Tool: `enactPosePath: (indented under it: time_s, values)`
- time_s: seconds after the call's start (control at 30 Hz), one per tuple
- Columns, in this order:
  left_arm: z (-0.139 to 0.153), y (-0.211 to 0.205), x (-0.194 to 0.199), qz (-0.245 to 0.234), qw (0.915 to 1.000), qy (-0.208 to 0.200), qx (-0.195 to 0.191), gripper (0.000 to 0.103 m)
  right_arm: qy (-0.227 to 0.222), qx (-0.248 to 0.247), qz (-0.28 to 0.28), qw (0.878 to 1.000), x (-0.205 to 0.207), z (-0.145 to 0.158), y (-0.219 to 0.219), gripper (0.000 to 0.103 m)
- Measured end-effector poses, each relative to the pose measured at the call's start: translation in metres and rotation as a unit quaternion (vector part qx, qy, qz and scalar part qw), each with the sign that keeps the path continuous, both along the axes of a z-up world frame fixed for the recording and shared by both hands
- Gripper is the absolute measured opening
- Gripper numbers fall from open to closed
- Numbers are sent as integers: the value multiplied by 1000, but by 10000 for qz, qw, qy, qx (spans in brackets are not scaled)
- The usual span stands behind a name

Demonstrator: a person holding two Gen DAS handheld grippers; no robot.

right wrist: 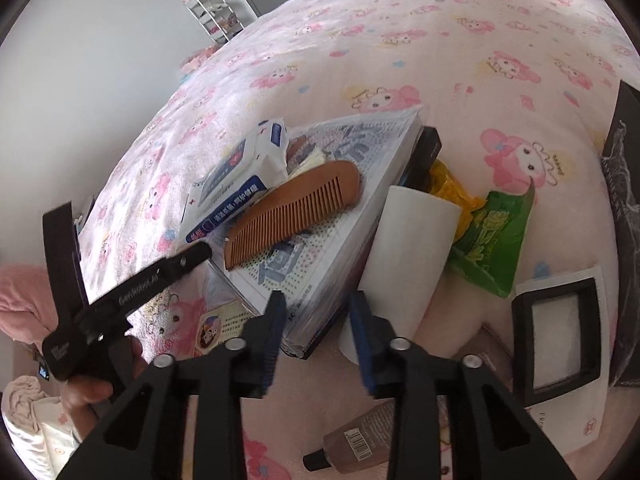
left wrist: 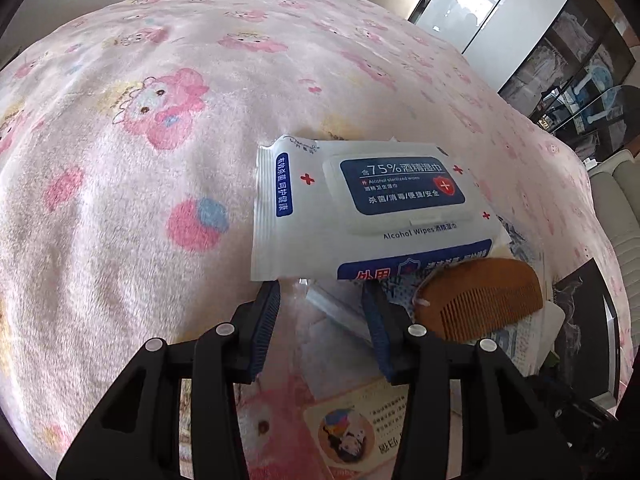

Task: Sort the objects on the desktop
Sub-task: 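Lower the right gripper onto the packaged cartoon diamond-painting kit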

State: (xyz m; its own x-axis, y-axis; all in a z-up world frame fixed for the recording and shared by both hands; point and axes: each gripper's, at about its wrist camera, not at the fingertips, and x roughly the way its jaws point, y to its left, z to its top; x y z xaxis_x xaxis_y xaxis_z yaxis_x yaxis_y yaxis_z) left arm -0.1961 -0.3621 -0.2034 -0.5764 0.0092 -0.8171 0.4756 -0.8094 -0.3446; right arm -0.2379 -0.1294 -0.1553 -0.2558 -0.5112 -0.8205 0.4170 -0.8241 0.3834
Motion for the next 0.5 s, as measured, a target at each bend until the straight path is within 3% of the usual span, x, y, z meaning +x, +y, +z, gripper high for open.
enactPosePath:
  time_s: [0.2,0.3,0.5]
  values:
    - [-1,8,-11,-221,9997,48,-11,49,3,-27,-8,10000,-7,-3,-8,34]
    - [4,16,-5,-382,9992,71,42,44,121,-39,-1,9999,0,8,2,34]
    - [14,47,18,-607,9976,100,308,44,357,-64,12,9993,15,30,23,34]
